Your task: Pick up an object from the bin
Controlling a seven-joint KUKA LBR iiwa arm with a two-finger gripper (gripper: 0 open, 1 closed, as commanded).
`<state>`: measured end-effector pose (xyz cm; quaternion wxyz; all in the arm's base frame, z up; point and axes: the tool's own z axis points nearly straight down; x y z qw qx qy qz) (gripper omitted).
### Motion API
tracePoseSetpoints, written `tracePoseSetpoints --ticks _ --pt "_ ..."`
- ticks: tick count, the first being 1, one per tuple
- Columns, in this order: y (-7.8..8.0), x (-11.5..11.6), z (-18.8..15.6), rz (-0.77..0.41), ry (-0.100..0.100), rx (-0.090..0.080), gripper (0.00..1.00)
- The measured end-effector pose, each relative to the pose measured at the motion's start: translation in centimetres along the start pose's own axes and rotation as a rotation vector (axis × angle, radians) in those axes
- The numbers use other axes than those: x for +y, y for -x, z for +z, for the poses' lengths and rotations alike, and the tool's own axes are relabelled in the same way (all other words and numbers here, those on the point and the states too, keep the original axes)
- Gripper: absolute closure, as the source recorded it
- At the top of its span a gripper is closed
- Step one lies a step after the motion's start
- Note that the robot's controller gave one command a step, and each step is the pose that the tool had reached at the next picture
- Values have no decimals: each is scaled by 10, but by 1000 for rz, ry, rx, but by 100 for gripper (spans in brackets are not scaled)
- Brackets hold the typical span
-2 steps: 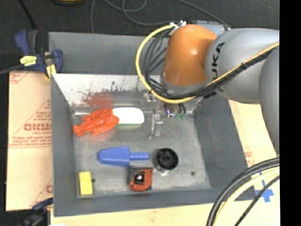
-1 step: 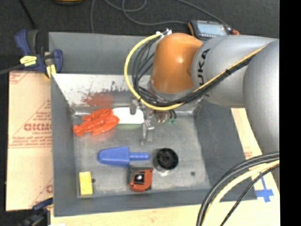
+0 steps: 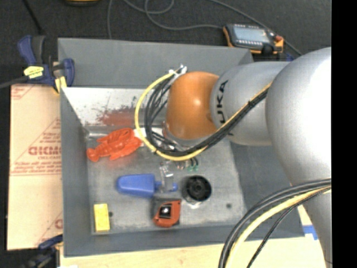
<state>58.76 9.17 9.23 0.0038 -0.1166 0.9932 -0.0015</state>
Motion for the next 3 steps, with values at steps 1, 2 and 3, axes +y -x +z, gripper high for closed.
tracePoseSetpoints --ticks 1,2,3 --pt "-6 37 29 13 7 10 0" --pt "-44 40 19 172 4 5 100" --pt "-44 40 19 172 4 5 100"
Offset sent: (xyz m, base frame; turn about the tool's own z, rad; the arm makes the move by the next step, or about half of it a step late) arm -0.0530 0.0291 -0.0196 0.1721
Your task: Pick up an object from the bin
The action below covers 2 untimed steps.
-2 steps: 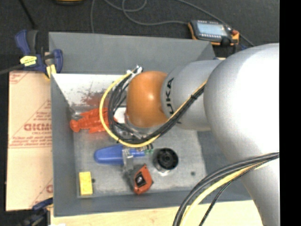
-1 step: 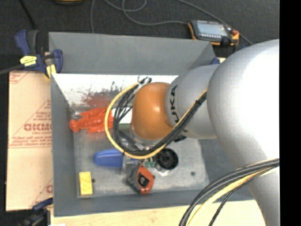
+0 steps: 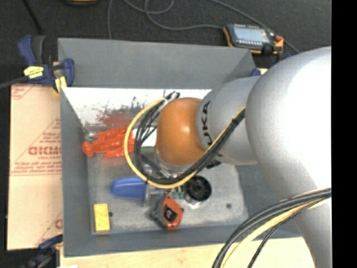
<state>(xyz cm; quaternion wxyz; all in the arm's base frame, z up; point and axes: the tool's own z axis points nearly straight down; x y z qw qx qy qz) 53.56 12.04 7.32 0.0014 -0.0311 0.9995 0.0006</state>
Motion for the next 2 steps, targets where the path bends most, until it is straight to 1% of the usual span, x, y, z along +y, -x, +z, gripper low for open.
tracePoseSetpoints --ticks 1,2 --pt "-10 8 -24 -149 -3 7 100" --pt "-13 12 -37 -212 -2 7 100"
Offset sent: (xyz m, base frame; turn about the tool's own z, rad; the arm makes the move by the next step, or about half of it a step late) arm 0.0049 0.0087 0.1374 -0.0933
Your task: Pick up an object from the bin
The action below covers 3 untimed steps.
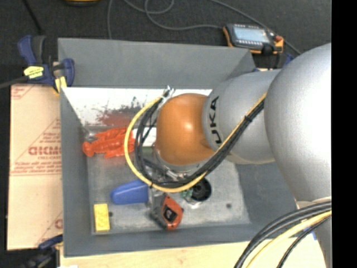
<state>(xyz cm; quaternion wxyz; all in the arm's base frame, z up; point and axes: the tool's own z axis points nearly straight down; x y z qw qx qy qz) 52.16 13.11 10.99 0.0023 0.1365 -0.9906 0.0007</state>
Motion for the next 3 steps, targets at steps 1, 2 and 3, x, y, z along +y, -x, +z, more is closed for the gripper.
tracePoseSetpoints --ticks 1,2,3 --pt "37 11 -5 -13 1 -22 100" --pt "38 7 -32 49 2 2 100" --pt "65 35 -72 72 1 -10 100"
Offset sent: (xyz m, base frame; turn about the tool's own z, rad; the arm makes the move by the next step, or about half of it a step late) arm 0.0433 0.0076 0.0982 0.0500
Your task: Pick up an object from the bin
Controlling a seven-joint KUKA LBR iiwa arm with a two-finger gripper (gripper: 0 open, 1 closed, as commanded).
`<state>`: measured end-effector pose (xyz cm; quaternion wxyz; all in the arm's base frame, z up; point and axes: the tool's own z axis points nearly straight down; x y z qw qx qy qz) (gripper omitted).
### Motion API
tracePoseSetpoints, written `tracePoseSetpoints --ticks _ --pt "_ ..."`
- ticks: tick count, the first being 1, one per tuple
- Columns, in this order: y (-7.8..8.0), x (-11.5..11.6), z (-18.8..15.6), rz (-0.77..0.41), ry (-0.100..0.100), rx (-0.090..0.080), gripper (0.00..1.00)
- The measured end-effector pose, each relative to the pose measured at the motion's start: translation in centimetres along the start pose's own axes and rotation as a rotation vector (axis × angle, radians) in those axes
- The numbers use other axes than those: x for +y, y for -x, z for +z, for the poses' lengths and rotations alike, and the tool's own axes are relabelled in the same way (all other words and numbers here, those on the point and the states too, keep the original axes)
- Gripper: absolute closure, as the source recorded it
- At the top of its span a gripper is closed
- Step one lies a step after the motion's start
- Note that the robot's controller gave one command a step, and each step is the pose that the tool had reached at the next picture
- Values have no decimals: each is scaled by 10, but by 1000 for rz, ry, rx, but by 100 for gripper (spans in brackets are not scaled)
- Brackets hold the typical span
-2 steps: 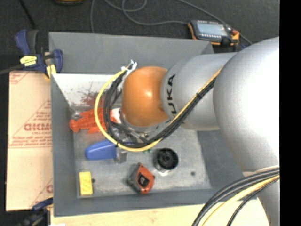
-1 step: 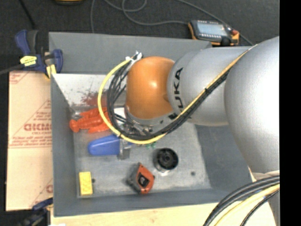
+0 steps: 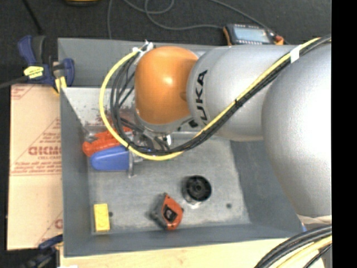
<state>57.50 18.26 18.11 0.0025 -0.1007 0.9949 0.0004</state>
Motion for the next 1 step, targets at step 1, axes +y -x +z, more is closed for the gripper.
tracePoseSetpoints --ticks 1 --pt "-36 -19 -45 -5 2 11 100"
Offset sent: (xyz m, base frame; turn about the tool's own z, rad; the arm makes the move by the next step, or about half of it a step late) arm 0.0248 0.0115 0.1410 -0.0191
